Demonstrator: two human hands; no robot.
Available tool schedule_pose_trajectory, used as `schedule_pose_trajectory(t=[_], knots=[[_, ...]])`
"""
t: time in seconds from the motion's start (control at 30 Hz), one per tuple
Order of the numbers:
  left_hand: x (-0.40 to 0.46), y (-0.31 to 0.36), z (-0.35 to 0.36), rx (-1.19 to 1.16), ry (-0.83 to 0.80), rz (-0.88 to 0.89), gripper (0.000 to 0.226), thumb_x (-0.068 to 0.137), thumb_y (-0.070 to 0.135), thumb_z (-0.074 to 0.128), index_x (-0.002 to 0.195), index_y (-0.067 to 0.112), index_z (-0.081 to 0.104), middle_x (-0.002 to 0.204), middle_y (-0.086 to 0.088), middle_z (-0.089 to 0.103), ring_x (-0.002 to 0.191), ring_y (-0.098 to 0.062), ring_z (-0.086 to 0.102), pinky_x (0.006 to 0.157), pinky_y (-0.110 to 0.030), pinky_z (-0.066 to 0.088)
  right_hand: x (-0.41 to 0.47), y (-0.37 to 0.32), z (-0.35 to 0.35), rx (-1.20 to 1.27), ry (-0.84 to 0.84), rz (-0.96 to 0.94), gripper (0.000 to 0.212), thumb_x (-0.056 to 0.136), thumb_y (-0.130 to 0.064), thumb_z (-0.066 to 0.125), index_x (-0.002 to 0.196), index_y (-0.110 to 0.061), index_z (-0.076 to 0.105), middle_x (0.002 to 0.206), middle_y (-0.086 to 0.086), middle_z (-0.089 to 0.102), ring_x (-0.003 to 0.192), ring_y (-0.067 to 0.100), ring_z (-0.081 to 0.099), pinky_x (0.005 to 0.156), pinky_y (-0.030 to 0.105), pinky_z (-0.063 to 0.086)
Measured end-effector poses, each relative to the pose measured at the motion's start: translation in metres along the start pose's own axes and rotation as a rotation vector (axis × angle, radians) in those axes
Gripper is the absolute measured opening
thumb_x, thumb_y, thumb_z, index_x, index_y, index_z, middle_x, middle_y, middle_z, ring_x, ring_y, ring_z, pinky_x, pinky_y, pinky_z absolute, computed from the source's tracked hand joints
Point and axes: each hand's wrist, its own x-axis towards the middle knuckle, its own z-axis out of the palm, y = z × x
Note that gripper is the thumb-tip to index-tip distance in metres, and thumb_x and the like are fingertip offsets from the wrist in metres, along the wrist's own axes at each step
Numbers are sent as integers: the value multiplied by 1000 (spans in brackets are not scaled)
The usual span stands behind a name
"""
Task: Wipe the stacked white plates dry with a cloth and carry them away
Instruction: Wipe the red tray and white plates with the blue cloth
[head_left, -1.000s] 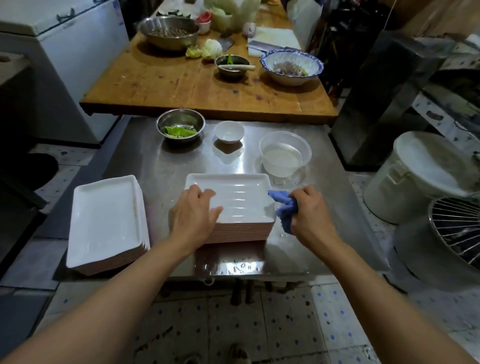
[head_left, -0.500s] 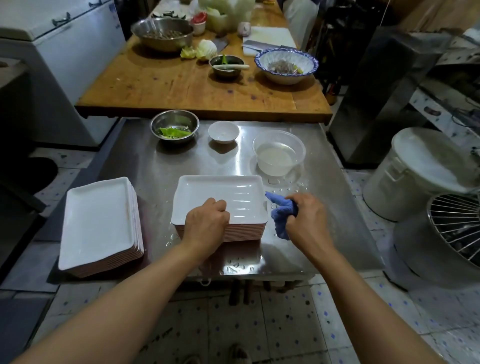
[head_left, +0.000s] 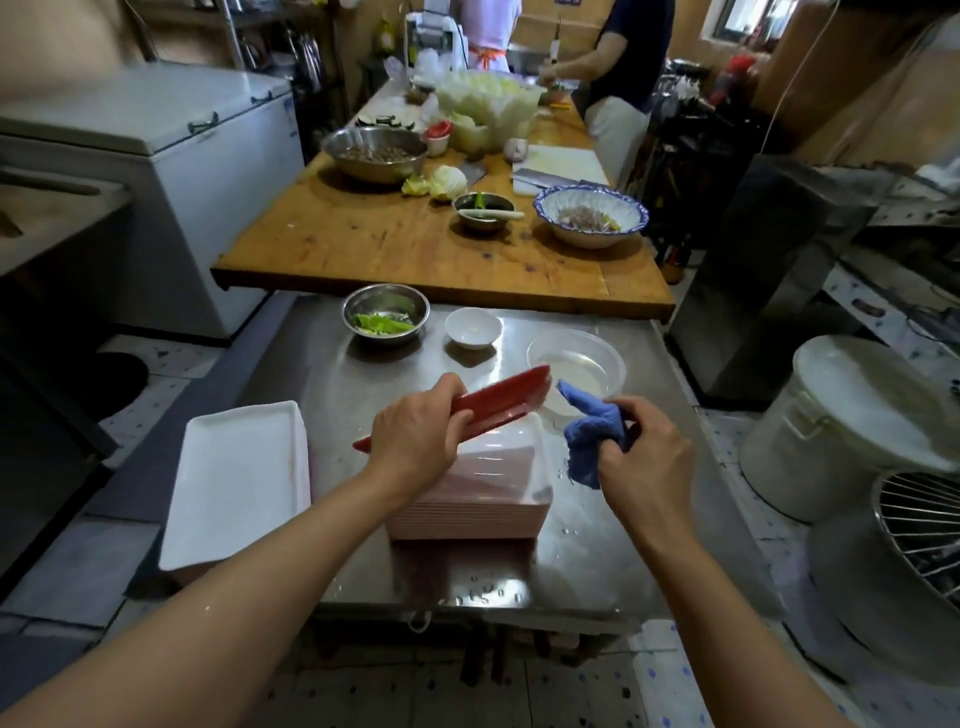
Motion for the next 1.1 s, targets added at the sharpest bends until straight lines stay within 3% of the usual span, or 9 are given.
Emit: schedule_pose_trajectory(t=[0.2, 0.33, 0.47, 0.57, 0.63, 0.7, 0.83, 0.93, 1.1], knots=[[-6, -12, -57, -373, 153, -210, 4, 90, 14, 58, 90, 16, 54, 78, 5, 61, 75, -19, 59, 66, -31, 43, 8, -48, 2, 172, 72, -105, 29, 84, -1, 62, 95, -27, 56, 80, -16, 54, 74, 4, 58, 65, 15, 48], [-18, -25, -83, -617, 156, -374, 5, 91, 12, 56, 89, 17, 57, 82, 0, 65, 76, -16, 62, 70, -31, 48, 8, -94, 18, 236, 74, -235, 28, 80, 2, 63, 98, -19, 65, 85, -8, 61, 80, 13, 60, 69, 24, 50], [-30, -29, -99, -837, 191, -465, 9, 91, 5, 55, 87, 13, 55, 80, -10, 64, 73, -21, 60, 73, -41, 49, 4, -135, 36, 263, 108, -419, 45, 69, 9, 65, 110, -10, 67, 98, -13, 57, 96, 20, 54, 85, 27, 45], [-35, -27, -106, -931, 192, -460, 6, 91, 3, 56, 90, 9, 55, 83, -16, 65, 74, -25, 60, 73, -41, 49, -2, -158, 54, 149, -98, -602, 57, 69, 5, 64, 126, -3, 58, 130, 9, 56, 124, 29, 44, 107, 28, 29], [-37, -25, -109, -972, 195, -453, 5, 90, 4, 58, 91, 8, 55, 81, -16, 66, 73, -25, 61, 73, -41, 50, -8, -167, 64, 80, -243, -650, 66, 74, -6, 54, 140, -6, 43, 148, 11, 38, 140, 27, 27, 117, 33, 16], [-40, -22, -112, -1029, 208, -456, 5, 90, 7, 59, 92, 6, 55, 78, -14, 67, 69, -25, 62, 68, -38, 51, -10, -170, 72, 24, -240, -687, 73, 72, -15, 45, 144, -10, 36, 152, 10, 32, 143, 26, 21, 119, 39, 12], [-44, -19, -116, -1071, 253, -436, 3, 91, 3, 55, 93, 5, 55, 70, -7, 68, 62, -17, 64, 60, -30, 53, -1, -168, 77, 23, -192, -697, 71, 72, -27, 34, 141, -10, 42, 141, 10, 45, 134, 29, 37, 113, 46, 22], [-47, -20, -121, -1076, 276, -424, 6, 91, 3, 54, 93, 9, 55, 67, -1, 69, 59, -12, 65, 56, -27, 56, 9, -153, 73, 160, -188, -554, 64, 72, -20, 40, 135, -10, 49, 119, 11, 58, 110, 31, 52, 100, 43, 36], [-46, -14, -119, -1120, 276, -420, 7, 91, 6, 56, 96, 9, 56, 70, -3, 70, 63, -15, 67, 58, -32, 58, 8, -135, 66, 261, -210, -324, 68, 76, -15, 37, 144, -11, 31, 129, 8, 42, 119, 18, 41, 101, 19, 31]])
